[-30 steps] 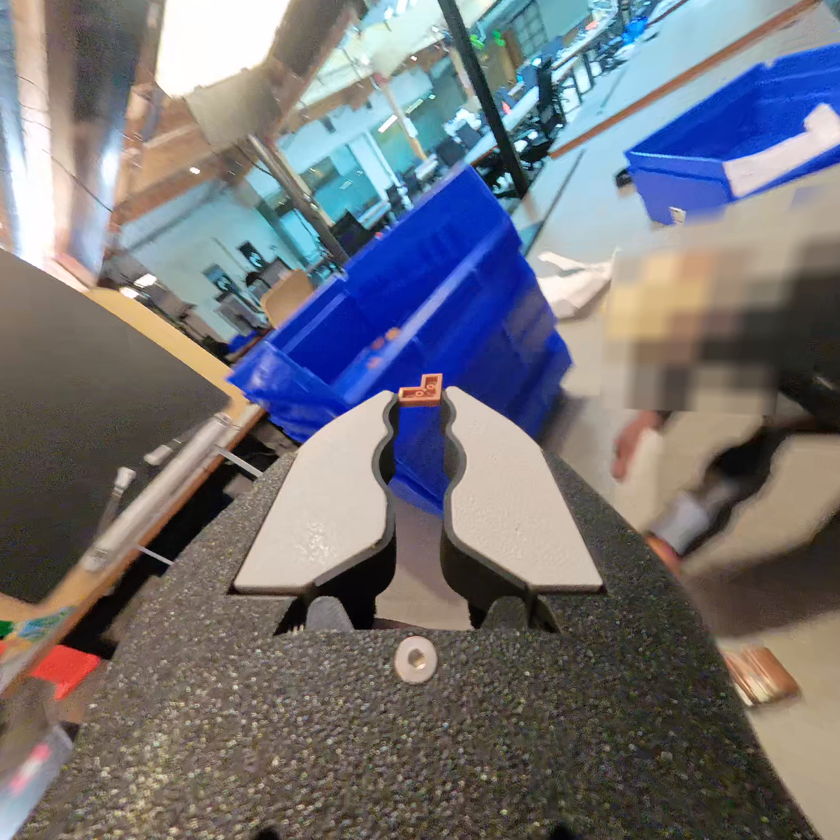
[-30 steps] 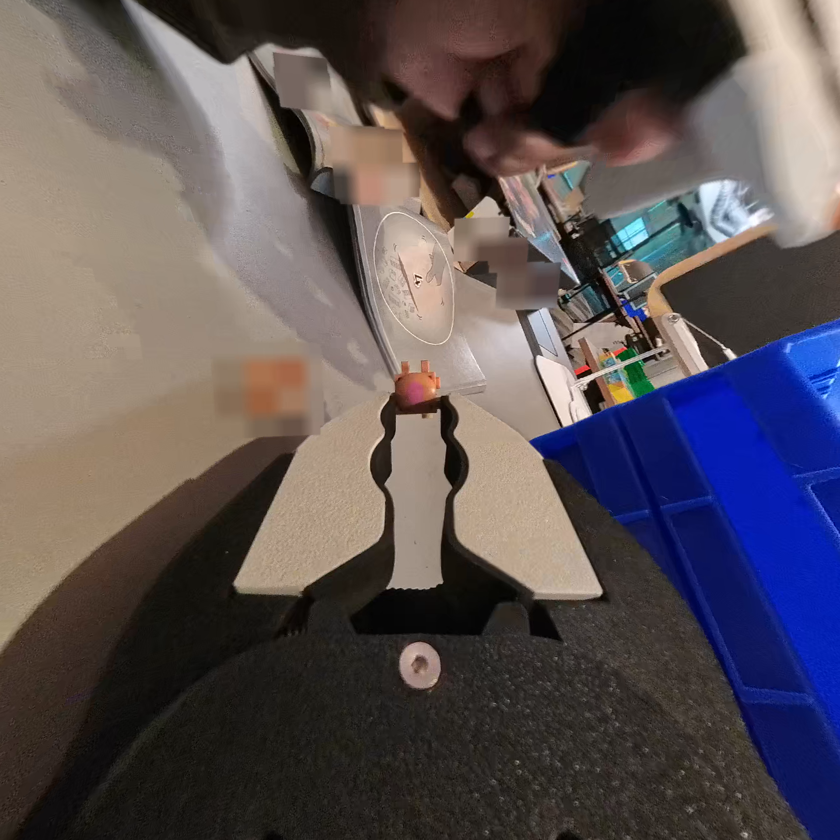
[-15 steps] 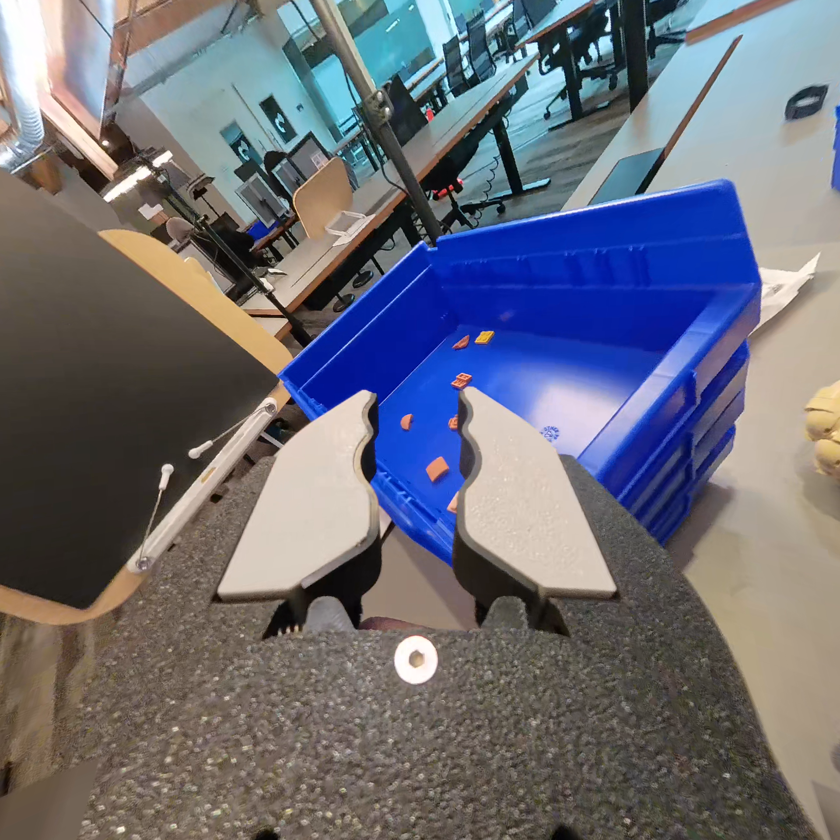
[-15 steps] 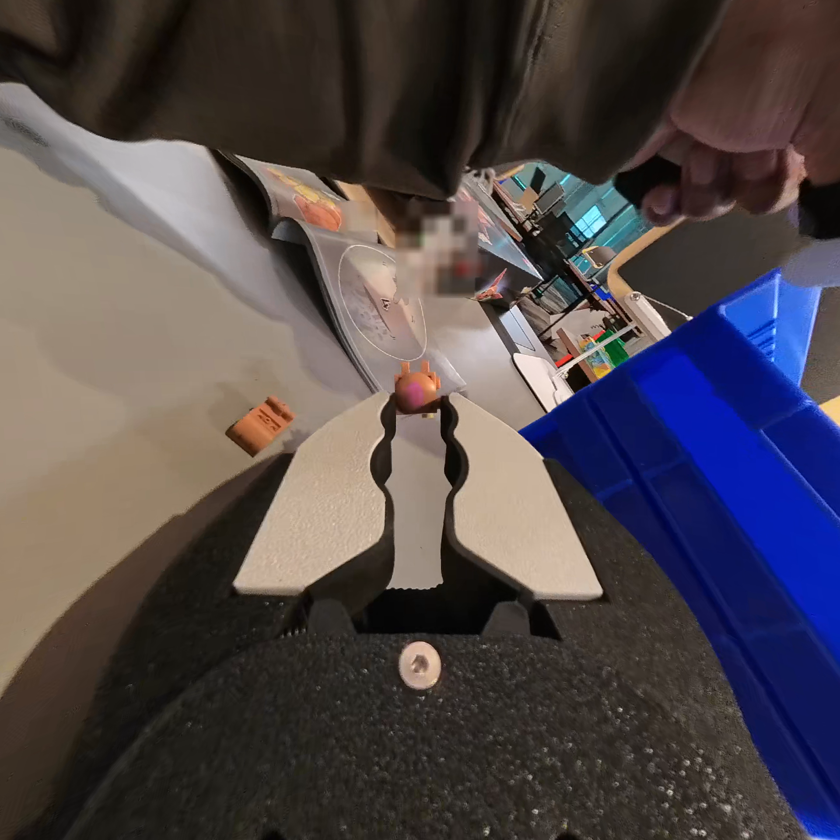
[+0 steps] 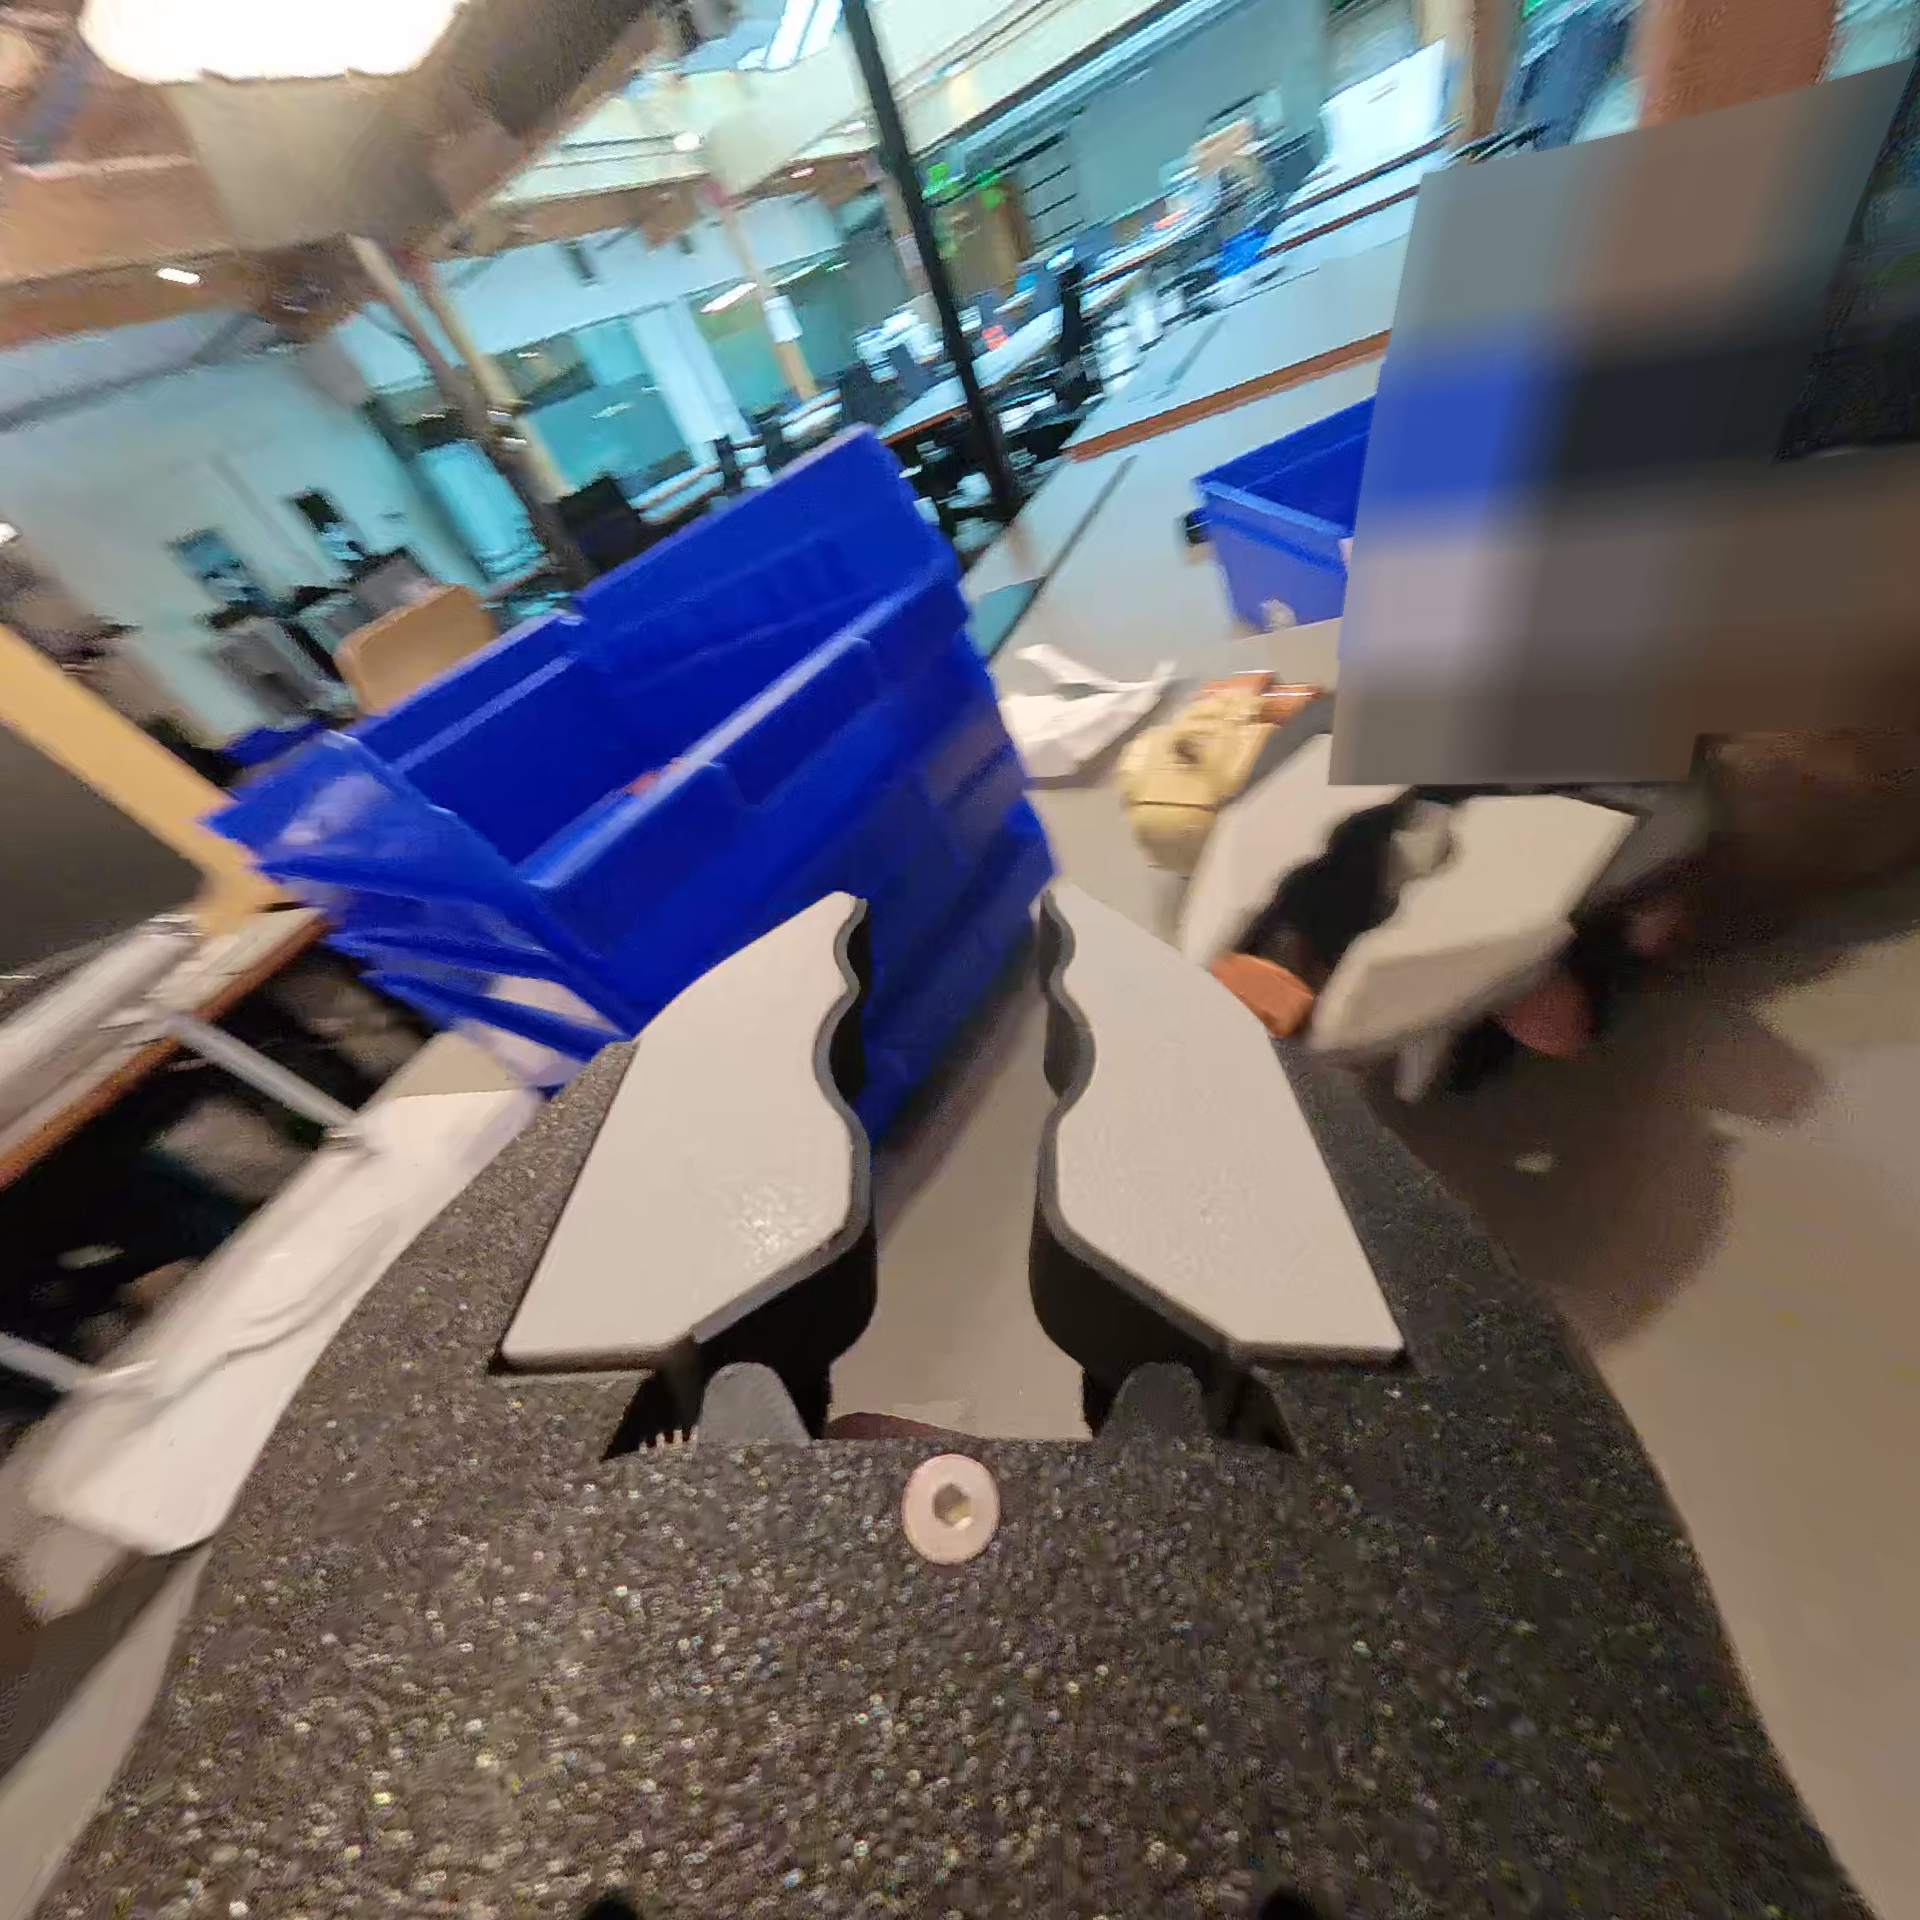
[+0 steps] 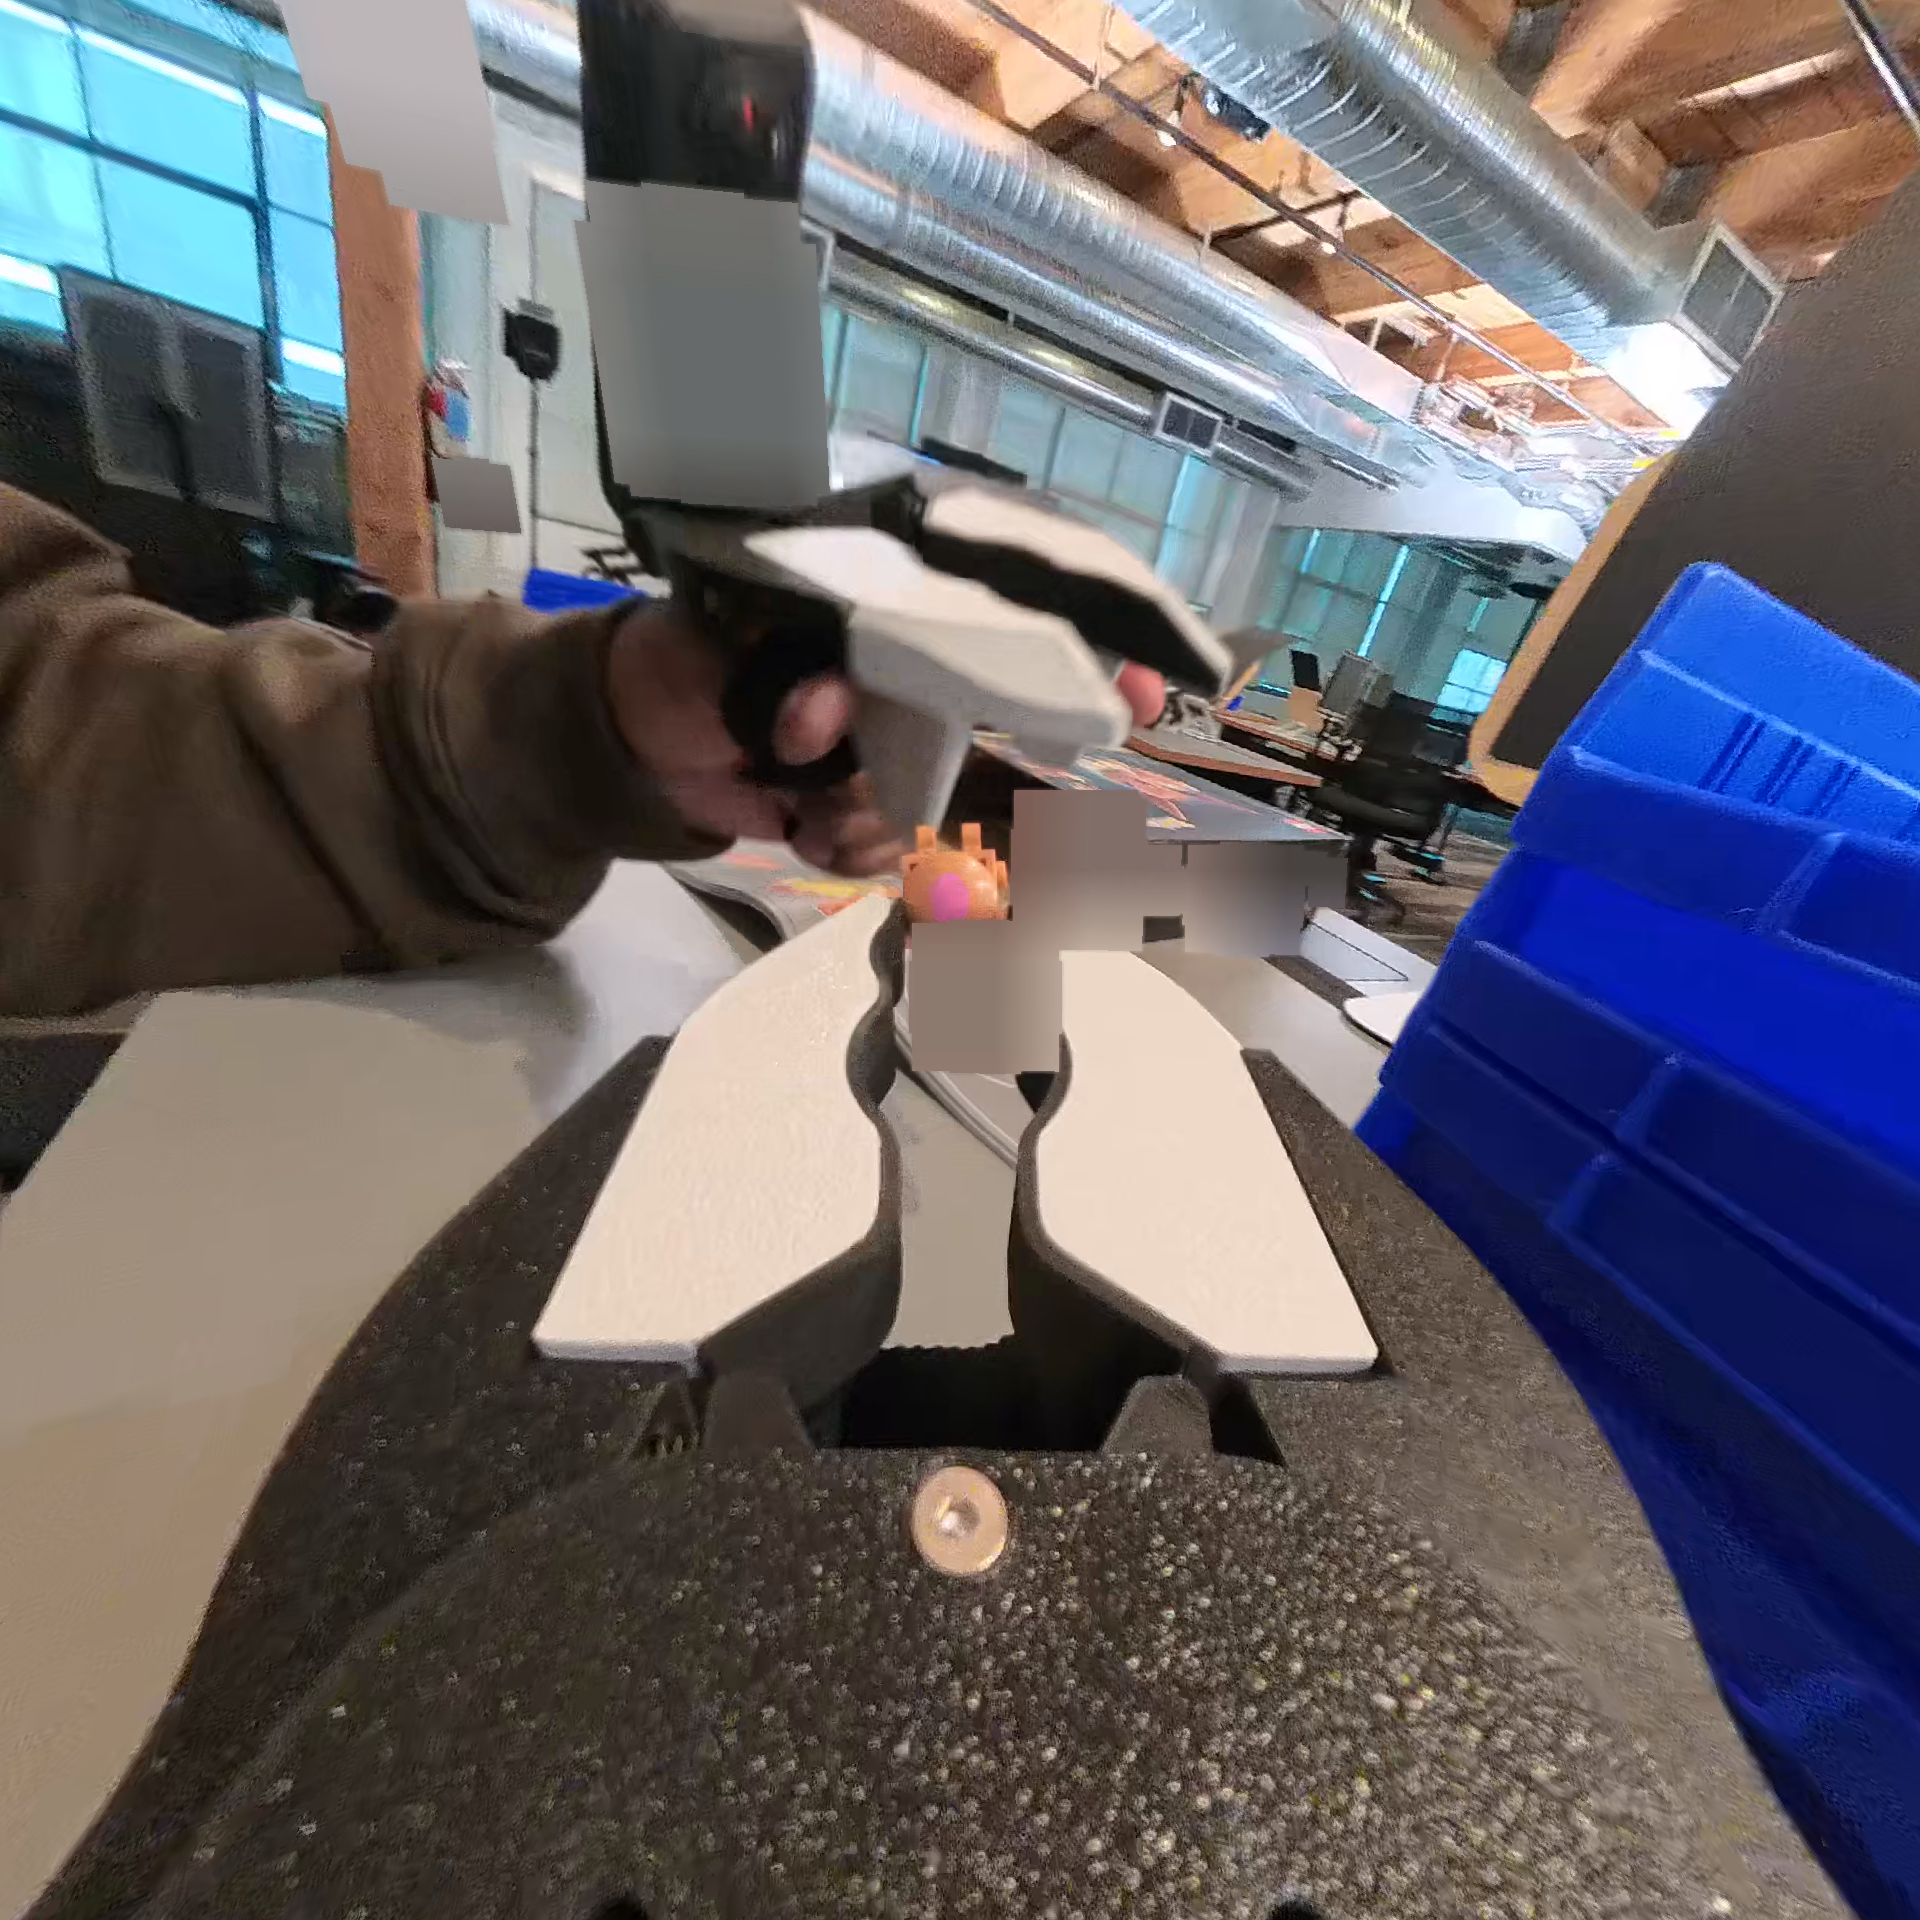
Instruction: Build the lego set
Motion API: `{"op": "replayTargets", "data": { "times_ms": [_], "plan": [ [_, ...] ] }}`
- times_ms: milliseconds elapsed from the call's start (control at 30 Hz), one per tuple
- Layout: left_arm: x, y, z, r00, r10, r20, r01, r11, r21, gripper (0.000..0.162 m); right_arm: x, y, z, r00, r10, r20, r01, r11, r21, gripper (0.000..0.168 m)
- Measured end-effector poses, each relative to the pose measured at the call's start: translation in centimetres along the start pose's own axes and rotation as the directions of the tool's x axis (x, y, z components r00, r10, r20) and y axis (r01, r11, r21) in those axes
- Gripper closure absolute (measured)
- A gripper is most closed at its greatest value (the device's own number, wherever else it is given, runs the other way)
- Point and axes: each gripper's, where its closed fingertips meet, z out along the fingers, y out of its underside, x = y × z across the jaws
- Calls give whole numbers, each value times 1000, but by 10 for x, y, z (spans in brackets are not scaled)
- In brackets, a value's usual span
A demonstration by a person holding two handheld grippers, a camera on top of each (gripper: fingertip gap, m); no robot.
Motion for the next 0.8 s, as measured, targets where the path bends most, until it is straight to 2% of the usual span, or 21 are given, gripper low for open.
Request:
{"op": "replayTargets", "data": {
  "times_ms": [133, 233, 367, 500, 600, 800],
  "plan": [
    [21, 5, -9, 981, -95, -169, 110, 990, 85, 131, 4, 2, 1, 999, 48, 2, -48, 999, 5, 150],
    [27, 4, -11, 963, -90, -254, 121, 986, 111, 131, 8, 6, 3, 995, 95, 10, -95, 995, -2, 150],
    [26, 20, -10, 957, -74, -281, 106, 989, 100, 133, 12, 10, 11, 982, 183, 45, -183, 983, 1, 150],
    [28, 31, -11, 935, -166, -312, 216, 968, 131, 140, 11, 15, 17, 975, 212, 60, -211, 977, -18, 150],
    [34, 31, -14, 912, -212, -351, 279, 949, 150, 142, 6, 15, 15, 974, 216, 71, -215, 976, -31, 150],
    [55, 22, -15, 902, -173, -395, 253, 954, 160, 143, -9, 10, 5, 969, 225, 104, -221, 974, -49, 150]
  ]
}}
